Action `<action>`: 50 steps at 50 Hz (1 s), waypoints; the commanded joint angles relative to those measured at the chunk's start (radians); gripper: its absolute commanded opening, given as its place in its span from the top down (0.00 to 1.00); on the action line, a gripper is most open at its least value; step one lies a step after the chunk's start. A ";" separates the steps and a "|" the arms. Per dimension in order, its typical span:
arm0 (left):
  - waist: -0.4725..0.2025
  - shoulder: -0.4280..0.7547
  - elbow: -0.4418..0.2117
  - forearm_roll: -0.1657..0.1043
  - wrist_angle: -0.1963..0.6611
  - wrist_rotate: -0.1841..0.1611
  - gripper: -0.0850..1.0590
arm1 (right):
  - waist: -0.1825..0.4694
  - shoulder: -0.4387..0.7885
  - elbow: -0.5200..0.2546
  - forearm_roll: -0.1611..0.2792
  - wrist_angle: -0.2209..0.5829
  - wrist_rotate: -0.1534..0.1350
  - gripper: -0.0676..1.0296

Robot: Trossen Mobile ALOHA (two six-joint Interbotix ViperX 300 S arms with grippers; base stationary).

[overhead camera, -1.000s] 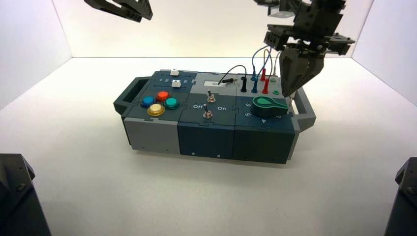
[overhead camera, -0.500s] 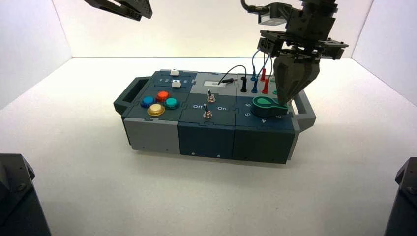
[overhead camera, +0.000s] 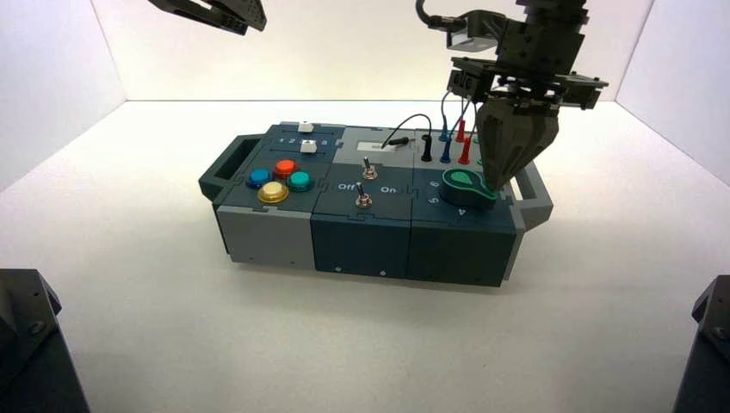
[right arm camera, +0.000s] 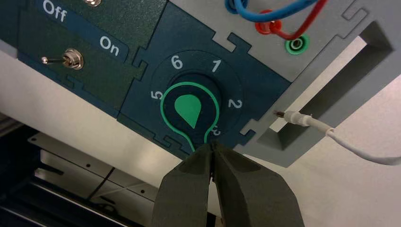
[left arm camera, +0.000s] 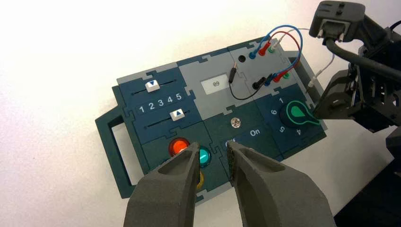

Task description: Turn the knob to position 5.

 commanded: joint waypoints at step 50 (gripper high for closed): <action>0.003 0.000 -0.044 0.002 -0.009 0.002 0.64 | 0.098 0.077 -0.094 0.040 0.006 -0.011 0.96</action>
